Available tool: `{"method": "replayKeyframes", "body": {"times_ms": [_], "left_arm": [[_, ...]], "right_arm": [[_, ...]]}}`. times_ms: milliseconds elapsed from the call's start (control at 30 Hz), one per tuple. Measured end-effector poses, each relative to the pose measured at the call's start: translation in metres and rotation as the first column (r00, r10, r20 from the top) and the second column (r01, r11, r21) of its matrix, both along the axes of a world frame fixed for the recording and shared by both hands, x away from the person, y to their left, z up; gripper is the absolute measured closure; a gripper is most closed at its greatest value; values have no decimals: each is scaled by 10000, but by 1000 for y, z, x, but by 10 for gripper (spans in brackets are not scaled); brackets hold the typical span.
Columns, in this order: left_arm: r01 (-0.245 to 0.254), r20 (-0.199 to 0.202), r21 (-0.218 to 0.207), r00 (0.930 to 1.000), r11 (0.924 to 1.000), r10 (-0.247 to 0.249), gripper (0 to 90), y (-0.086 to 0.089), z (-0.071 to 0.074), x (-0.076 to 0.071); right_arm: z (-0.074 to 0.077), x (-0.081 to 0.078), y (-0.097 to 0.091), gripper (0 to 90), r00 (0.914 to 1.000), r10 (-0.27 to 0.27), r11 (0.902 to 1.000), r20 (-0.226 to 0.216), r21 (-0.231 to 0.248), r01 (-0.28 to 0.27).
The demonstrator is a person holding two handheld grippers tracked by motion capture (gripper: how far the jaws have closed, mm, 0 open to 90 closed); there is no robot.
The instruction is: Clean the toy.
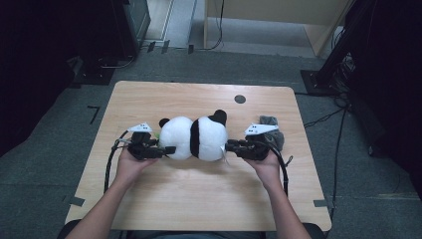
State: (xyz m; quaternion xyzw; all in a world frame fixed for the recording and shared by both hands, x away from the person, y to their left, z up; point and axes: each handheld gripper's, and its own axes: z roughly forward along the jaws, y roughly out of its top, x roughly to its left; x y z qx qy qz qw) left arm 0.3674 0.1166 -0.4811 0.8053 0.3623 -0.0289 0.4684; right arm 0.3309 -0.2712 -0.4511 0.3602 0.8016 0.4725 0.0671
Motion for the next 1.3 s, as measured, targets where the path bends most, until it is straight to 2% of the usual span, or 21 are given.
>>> {"method": "replayKeyframes", "body": {"times_ms": [67,233,300,467,667,733,900,1100,1300], "left_arm": [[-54,-10,-88,10000,9999,54,371,2,-4,2],[-375,360,105,9987,9992,371,275,4,-7,3],[-430,351,103,9985,9990,426,260,6,-7,4],[-537,499,272,9974,9982,523,258,8,-5,4],[-770,573,165,9955,9969,759,260,13,-7,9],[-810,535,-48,9953,9967,811,264,14,-7,11],[-814,738,32,9940,9967,809,265,15,-6,11],[-1138,948,-112,9889,9934,1144,265,25,0,9],[-1204,1207,-102,9853,9927,1207,265,28,6,7]], "right_arm": [[0,1,0,723,10000,-17,9999,-3,133,17],[-1,2,-1,681,10000,-80,9996,1,286,80],[-1,3,-1,669,9999,-118,9993,69,346,116],[-2,4,1,592,9991,-292,9995,305,156,288],[-6,13,2,591,9981,-521,9981,332,333,510],[-8,16,4,591,9982,-544,9979,234,362,535],[-10,19,7,588,9984,-500,9981,261,363,491],[-7,18,0,510,9974,-628,9973,357,410,613],[-5,17,-10,439,9956,-779,9963,513,417,758]]}}
